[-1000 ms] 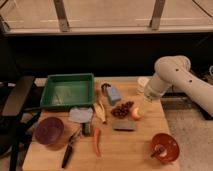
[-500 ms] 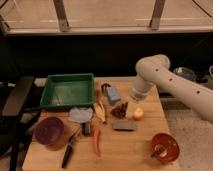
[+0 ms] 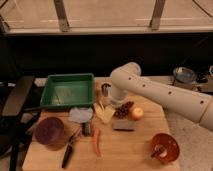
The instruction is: Place pepper in table surface
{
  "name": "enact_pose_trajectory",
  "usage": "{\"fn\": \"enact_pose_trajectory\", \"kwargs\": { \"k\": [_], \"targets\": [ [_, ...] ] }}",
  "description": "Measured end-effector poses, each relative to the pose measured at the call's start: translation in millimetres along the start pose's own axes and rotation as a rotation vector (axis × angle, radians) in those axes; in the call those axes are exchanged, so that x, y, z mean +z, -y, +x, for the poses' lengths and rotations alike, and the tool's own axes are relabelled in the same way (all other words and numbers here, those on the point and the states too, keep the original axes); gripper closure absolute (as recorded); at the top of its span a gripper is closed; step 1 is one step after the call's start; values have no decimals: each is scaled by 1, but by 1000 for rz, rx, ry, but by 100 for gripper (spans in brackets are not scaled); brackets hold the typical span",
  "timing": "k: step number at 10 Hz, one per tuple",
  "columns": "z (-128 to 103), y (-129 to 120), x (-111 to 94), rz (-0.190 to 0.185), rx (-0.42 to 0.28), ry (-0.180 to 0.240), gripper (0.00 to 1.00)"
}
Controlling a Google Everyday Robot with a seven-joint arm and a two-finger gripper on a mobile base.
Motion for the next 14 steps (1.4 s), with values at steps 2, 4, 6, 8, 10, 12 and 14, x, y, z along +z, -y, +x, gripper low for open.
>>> {"fn": "enact_pose_trajectory", "kwargs": {
  "k": [2,4,6,8,10,12,14],
  "targets": [
    [-11,-14,14,-9,80,14,20],
    [-16,-20,19,-13,117,21,20],
    [-15,-20,19,-12,120,20,20],
    [-15,-25,27,-15,149,9,20],
    [-10,-32,47,-12,184,-16,20],
    [-7,-42,58,19,193,-50,20],
    [0,-49,73,21,213,-78,20]
  ]
}}
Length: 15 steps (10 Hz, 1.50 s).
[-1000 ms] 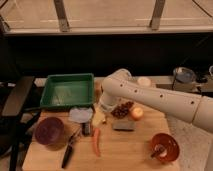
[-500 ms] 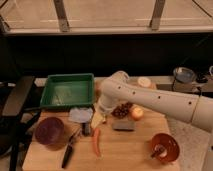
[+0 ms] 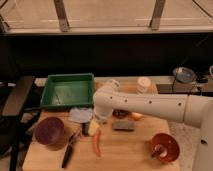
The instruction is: Place pepper in table surface
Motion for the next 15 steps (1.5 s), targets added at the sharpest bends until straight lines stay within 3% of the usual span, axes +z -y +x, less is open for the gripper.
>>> {"fn": "enact_pose_trajectory", "kwargs": {
  "k": [5,9,11,15],
  "targets": [
    [16,-23,43,-94,58,-51,20],
    [8,-51,66,-148,44,-78,22],
    [8,-53,70,-162,46,-78,37],
    [9,-54,68,-166,43,-80,80]
  ]
}}
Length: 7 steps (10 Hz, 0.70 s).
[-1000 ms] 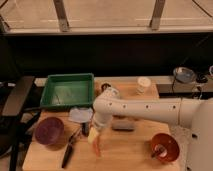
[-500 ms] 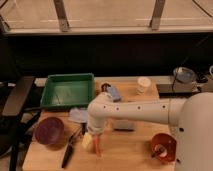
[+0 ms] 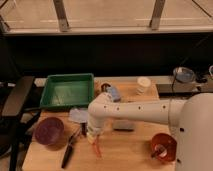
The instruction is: Place pepper in table surface
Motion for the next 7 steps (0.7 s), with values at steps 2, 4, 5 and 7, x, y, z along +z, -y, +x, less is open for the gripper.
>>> {"fn": "enact_pose_trajectory", "kwargs": {
  "k": [2,4,5,7],
  "targets": [
    [0,5,-4,-4,4,19,96],
    [-2,20,-26,-3,2,63,100],
    [-3,25,-37,-2,-2,81,100],
    [-5,42,-81,6,-11,136,100]
  ]
}}
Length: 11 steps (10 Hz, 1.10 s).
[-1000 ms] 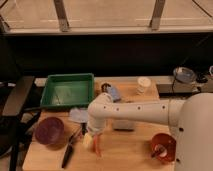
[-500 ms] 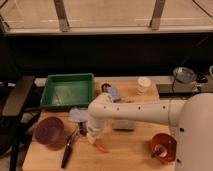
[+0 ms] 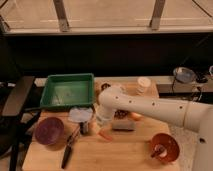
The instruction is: Place pepper in table surface
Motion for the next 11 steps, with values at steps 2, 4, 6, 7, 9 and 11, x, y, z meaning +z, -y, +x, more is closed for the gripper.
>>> {"fn": "enact_pose_trajectory", "kwargs": {
  "k": [2,4,6,7,9,11],
  "targets": [
    [-8,17,-40,6,-11,47,100],
    [-6,39,-72,18,-13,72,100],
    [-1,43,-77,16,-9,71,100],
    [3,44,-70,7,-6,63,100],
    [13,44,-47,-21,-4,43,98],
    [30,36,-15,-63,-7,4,82]
  ]
}}
